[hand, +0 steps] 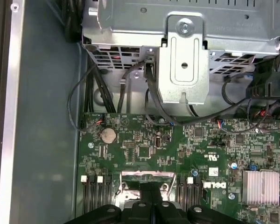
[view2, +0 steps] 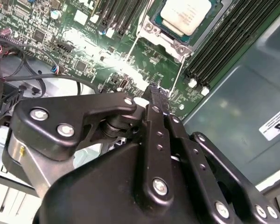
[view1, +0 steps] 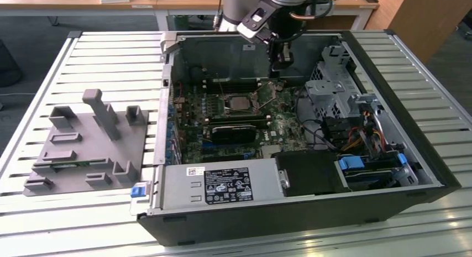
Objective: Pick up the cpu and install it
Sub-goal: 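Close the cpu cover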
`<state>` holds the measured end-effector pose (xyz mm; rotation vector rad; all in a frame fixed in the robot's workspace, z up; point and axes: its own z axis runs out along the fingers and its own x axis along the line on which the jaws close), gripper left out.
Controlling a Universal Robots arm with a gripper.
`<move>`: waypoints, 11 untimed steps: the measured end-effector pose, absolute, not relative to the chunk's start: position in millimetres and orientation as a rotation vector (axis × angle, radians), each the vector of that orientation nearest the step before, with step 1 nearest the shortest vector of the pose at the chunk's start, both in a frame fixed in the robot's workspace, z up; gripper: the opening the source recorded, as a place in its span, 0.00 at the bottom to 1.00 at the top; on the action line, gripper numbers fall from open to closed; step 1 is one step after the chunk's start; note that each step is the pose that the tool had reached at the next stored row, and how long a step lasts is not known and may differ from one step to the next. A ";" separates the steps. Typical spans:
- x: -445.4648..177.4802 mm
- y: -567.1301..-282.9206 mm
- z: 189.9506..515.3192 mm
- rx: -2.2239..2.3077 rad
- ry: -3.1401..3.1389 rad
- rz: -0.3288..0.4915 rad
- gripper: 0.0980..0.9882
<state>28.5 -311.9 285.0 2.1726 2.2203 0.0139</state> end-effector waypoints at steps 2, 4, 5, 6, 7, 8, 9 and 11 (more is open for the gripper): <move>30.3 -311.9 285.0 2.173 2.220 0.014 0.01; 32.2 -311.9 285.0 2.173 2.220 0.014 0.01; 33.1 -311.9 285.0 2.173 2.220 0.014 0.01; 34.0 -311.9 285.0 2.173 2.220 0.014 0.01; 34.9 -311.9 285.0 2.173 2.220 0.014 0.01; 35.8 -311.9 285.0 2.173 2.220 0.014 0.01; 36.7 -311.9 285.0 2.173 2.220 0.014 0.01; 38.6 -311.9 285.0 2.173 2.220 0.014 0.01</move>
